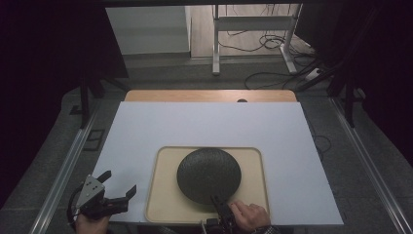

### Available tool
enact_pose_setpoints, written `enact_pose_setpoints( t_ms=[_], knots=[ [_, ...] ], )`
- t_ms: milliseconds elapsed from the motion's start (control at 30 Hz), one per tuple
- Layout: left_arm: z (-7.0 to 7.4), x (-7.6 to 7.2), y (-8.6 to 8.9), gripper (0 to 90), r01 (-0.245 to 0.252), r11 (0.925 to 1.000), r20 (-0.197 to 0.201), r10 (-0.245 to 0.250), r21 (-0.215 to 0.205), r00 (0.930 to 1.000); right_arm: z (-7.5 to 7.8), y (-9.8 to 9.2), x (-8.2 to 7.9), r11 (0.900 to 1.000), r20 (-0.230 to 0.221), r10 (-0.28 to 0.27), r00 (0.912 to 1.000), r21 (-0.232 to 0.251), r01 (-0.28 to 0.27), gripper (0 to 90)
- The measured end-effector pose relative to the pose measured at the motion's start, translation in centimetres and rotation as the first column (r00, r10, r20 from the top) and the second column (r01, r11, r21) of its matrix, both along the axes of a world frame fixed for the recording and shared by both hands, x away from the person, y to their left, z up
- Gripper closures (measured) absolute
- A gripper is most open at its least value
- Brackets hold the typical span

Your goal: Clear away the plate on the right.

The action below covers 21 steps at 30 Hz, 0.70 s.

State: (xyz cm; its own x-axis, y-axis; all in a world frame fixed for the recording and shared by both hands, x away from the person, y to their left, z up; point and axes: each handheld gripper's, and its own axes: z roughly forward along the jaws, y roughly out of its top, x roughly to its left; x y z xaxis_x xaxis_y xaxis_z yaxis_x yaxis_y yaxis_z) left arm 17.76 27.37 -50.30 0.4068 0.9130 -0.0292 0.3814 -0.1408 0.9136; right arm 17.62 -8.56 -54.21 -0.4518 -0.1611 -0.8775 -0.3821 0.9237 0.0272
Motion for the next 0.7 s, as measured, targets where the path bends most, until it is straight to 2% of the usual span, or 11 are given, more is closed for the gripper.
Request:
enact_pose_setpoints(
  t_ms=[400,467,700],
  knots=[
    [-0.05,0.04,-0.09,0.1,0.004,1.0000,-0.006,-0.004,0.004,1.0000,-0.77,0.13,0.04,1.000,-0.066,-0.019,0.9976,-0.020,0.018,80.3],
    [-0.06,0.06,-0.11,0.2,0.007,1.0000,-0.007,-0.007,0.005,0.9999,-0.70,0.20,0.16,0.999,-0.081,-0.017,0.9966,-0.040,0.014,79.5],
    [-0.05,0.08,-0.17,0.4,0.010,0.9999,-0.009,-0.010,0.008,0.9999,-0.59,0.18,0.31,0.999,-0.109,-0.033,0.9935,-0.008,0.032,78.0]
  ],
)
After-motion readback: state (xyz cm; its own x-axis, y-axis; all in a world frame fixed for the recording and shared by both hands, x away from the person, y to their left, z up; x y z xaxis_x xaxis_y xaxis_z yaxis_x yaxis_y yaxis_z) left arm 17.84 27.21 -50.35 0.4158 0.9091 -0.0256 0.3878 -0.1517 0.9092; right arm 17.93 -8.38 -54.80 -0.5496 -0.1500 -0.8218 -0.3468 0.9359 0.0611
